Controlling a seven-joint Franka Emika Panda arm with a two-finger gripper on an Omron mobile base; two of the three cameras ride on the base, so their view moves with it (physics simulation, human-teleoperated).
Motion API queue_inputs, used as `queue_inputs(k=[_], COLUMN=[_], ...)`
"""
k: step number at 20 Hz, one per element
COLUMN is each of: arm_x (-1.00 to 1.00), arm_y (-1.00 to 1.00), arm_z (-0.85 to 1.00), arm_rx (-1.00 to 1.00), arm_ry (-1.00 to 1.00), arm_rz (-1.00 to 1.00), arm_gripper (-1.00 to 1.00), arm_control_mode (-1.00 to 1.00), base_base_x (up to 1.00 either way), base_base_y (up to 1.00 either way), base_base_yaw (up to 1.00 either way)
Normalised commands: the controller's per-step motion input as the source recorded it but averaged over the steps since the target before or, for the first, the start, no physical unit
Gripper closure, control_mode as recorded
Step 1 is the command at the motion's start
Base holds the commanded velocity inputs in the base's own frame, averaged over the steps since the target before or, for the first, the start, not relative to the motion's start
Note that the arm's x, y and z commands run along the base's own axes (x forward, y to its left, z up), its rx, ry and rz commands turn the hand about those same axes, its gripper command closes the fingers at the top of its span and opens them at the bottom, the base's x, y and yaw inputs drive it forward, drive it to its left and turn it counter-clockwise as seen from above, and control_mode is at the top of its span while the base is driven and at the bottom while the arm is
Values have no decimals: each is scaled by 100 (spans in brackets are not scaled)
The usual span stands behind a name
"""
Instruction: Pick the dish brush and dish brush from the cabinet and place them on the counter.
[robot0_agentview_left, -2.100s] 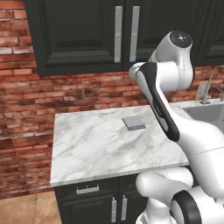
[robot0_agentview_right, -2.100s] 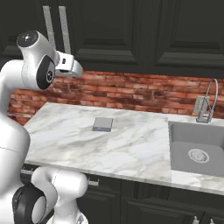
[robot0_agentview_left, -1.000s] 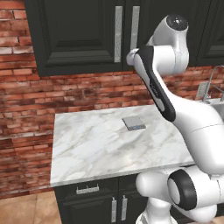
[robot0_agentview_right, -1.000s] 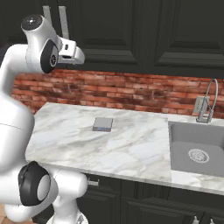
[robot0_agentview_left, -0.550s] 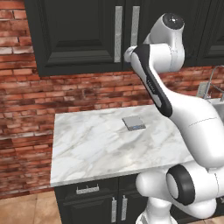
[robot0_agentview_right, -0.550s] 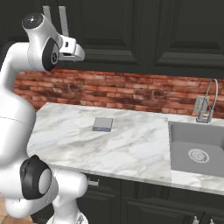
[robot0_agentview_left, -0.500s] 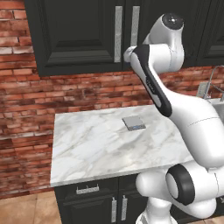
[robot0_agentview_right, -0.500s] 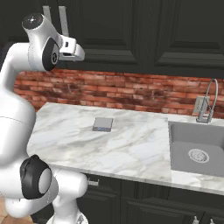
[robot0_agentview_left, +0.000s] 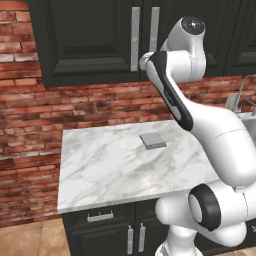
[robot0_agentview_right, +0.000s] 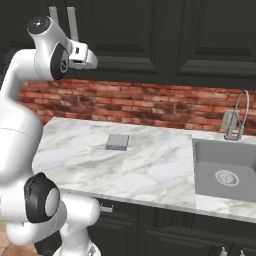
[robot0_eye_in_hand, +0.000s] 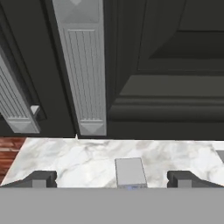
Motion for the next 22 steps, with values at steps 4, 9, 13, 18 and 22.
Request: queue_inputs(k=[4,9,13,18,22], arm_x=[17,14,21,16,18], arm_y=[0,4,1,0,1], arm_z=[0,2,1,0,0], arm_rx=[0,0,0,-1,-1], arm_ry=[0,0,1,1,1], arm_rz=[0,0,0,0,0], arm_gripper=[-100,-100,-100,-100,-100], arm_control_mode=[-100,-100,-100,-100,-100], base_base_x=[0,0,0,0,0], base_base_y=[0,0,0,0,0], base_base_yaw=[0,0,0,0,0])
